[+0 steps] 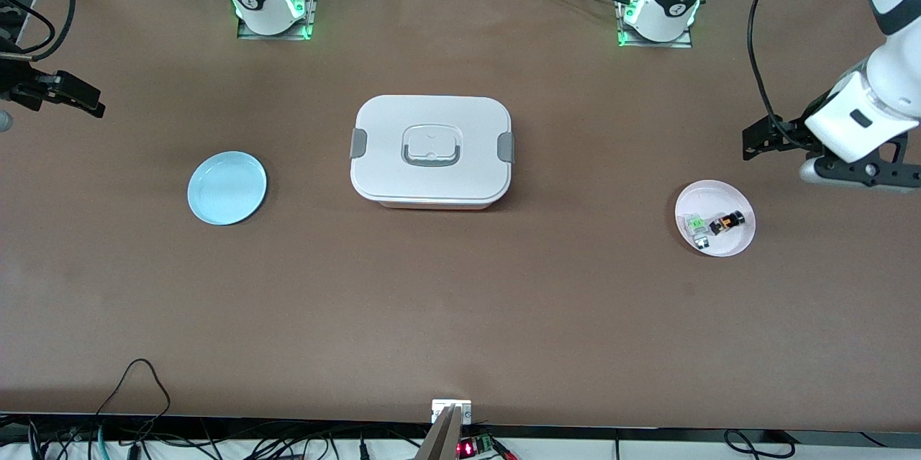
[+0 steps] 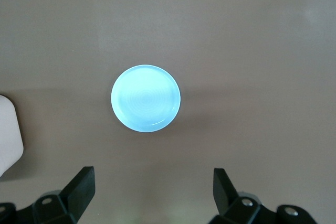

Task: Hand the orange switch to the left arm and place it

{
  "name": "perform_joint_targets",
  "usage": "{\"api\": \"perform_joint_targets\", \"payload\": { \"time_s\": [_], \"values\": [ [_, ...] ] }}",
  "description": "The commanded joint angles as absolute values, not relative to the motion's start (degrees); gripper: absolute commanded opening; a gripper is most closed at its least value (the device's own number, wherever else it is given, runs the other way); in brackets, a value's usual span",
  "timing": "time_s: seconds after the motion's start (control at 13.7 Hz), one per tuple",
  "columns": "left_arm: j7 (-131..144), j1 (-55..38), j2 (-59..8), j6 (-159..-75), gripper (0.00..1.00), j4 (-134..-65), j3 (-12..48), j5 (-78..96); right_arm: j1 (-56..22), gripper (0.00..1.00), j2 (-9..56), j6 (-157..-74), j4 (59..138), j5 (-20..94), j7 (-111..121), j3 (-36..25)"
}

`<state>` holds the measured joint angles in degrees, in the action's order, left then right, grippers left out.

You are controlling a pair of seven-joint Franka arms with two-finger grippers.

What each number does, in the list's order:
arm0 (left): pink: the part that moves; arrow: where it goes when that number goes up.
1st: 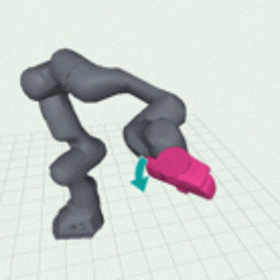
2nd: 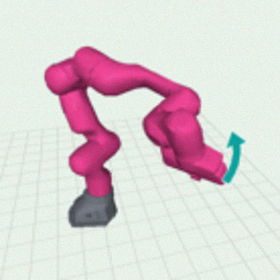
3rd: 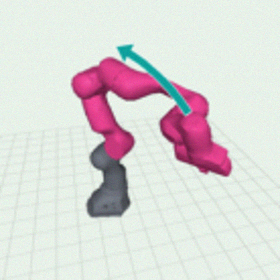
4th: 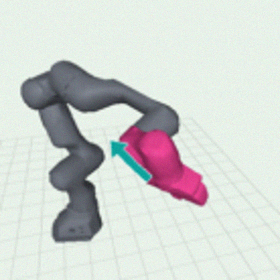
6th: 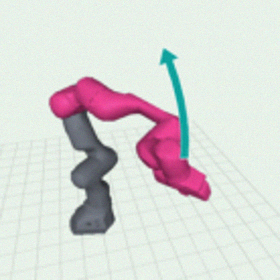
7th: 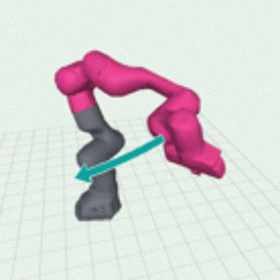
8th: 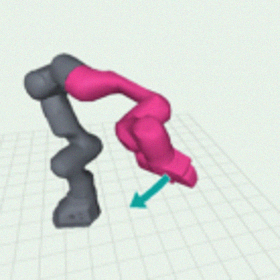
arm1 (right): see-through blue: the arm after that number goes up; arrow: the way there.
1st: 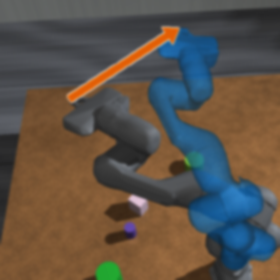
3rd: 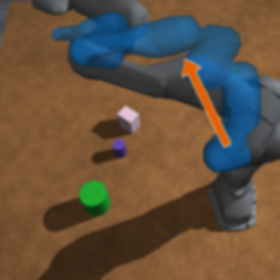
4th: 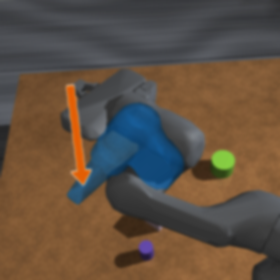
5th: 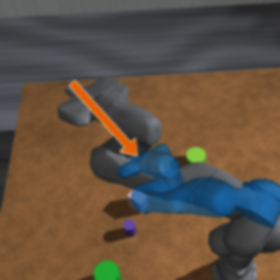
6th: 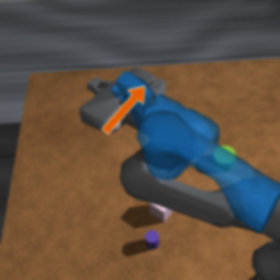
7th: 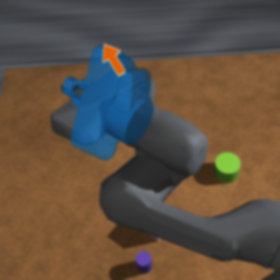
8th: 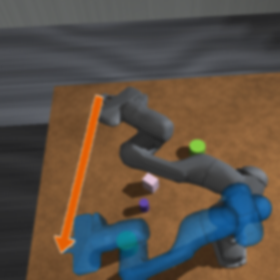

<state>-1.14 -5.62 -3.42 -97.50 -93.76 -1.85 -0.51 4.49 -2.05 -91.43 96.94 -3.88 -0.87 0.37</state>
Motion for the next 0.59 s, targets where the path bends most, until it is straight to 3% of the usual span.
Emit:
{"api": "perform_joint_targets", "payload": {
  "time_s": [0.0,0.29,0.51],
  "values": [
    [-0.2,-6.9,3.6,-102.2,1.0,-103.3,-2.6,-0.7,4.5,1.0,-2.7,-91.7,97.6,-3.0,0.2,0.3],
    [-0.8,-6.7,2.6,-101.4,1.0,-102.7,-2.4,-0.8,4.5,1.0,-2.7,-91.6,97.2,-2.8,0.2,0.2],
    [-3.5,-6.6,2.5,-96.3,1.0,-100.2,-2.5,-0.9,4.5,1.0,-2.7,-91.5,96.8,-3.0,0.2,0.3]
  ]
}}
